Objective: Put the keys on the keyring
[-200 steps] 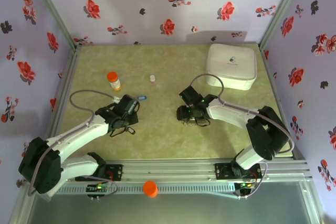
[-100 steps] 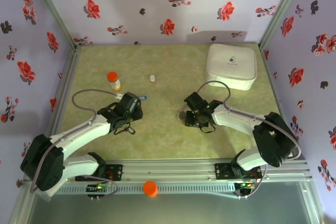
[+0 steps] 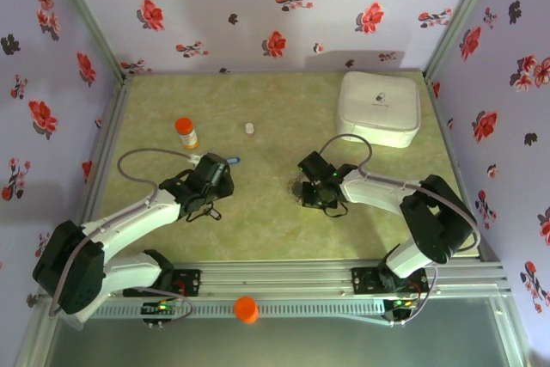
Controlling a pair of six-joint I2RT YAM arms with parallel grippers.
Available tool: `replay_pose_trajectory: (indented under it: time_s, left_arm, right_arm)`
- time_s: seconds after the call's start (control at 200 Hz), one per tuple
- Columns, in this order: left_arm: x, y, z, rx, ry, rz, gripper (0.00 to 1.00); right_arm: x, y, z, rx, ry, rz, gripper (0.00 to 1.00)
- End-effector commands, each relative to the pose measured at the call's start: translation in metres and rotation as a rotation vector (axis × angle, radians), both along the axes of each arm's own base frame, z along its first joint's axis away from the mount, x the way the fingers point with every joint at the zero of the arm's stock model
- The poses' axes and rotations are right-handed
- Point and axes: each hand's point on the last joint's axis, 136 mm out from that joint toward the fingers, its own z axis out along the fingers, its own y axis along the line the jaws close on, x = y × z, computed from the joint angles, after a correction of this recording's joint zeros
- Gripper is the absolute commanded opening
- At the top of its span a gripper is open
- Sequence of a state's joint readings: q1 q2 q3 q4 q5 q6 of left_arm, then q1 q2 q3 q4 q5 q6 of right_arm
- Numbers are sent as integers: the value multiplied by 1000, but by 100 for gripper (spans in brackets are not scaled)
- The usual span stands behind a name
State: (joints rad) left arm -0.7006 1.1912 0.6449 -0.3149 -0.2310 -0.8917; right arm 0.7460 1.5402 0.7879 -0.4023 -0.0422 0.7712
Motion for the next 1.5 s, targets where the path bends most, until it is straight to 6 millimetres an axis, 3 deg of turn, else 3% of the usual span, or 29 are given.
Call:
replay_pose_trajectory:
  time_s: [0.0,0.14,0.21,0.33,0.465,0.6,0.76,1.225,1.495]
  left_arm:
    - [-2,-2,0,-27,0,9,35]
    - [-2,-2,4,-36,-11,6,35]
    - [-2,-2,7,-38,-22,3,35]
    - [1,-3,13,-40,-40,-2,35]
    - [6,-6,17,-47,-61,-7,36]
    - [11,-11,19,-51,-74,-14,36]
    - [14,-14,19,-49,-71,-20,36]
    - [14,-15,19,-65,-73,-9,35]
    - [14,-15,19,-70,-72,-7,35]
  right_arm:
    - [3,12,-1,54,0,6,15]
    - [5,33,8,134,-8,51,16]
    - [6,29,12,124,-21,50,18]
    - [6,-3,25,-3,-86,13,24]
    - [0,-55,42,-177,-126,-88,26]
    - [-7,-89,36,-213,-98,-221,27]
    - [0,-80,33,-114,-85,-268,26]
    - [13,-60,15,-55,-53,-243,23]
    - [11,-67,10,-97,-47,-249,22]
